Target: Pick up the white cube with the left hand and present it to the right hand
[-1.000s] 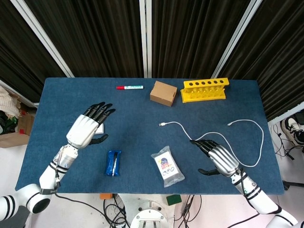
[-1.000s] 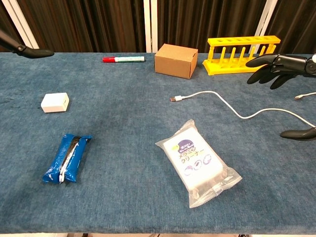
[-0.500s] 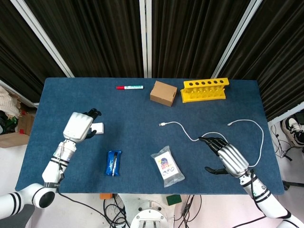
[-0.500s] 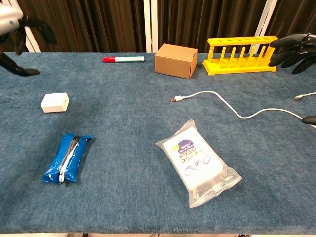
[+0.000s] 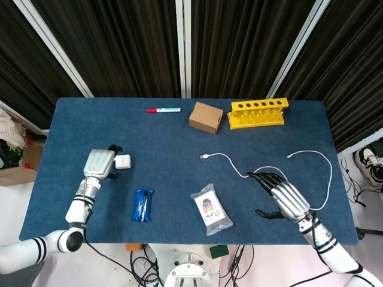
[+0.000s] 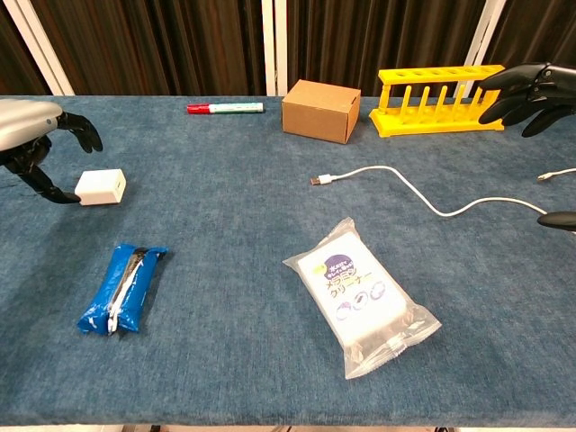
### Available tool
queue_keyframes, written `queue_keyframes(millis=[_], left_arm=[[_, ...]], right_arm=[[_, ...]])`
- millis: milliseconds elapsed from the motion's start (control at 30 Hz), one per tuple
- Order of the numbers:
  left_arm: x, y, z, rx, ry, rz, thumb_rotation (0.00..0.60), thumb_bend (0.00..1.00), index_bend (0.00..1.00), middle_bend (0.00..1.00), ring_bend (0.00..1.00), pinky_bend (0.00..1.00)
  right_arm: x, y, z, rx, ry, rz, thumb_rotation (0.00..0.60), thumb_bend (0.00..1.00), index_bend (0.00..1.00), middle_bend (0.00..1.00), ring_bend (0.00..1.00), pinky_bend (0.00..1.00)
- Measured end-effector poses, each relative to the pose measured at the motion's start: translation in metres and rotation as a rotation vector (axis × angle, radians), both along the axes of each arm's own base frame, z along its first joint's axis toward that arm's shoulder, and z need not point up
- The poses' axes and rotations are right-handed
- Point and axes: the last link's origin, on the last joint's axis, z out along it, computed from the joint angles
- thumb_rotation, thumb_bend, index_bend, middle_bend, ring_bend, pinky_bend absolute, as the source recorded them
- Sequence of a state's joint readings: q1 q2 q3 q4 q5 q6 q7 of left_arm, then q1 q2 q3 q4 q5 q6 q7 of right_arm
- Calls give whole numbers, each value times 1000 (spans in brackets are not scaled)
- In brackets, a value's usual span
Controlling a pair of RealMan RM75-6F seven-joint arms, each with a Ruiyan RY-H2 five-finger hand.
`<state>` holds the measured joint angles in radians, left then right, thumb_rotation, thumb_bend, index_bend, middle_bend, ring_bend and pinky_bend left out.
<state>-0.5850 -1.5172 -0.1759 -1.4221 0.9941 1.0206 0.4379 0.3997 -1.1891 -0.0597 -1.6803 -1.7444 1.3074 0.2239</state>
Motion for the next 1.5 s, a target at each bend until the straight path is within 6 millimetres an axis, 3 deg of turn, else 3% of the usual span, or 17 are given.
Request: queue_keyframes(millis=[533,767,1500], left_arm=[[-31,25,-15,-3,-195,150,600,138,291,261,765,1000],[-31,35,-15,3,-283,170,600,154,295,266,764,1000],[-29,38,-17,-47,-262,168,589,211,381,287,763,1000]], right_arm=[[-2,1,2,-17,10,-31,600,176,119,212,190,252],[-2,1,1,-27,13,-35,600,176,119,212,190,252],[-4,2,2,-33,0,-45,600,176,119,212,190,252]])
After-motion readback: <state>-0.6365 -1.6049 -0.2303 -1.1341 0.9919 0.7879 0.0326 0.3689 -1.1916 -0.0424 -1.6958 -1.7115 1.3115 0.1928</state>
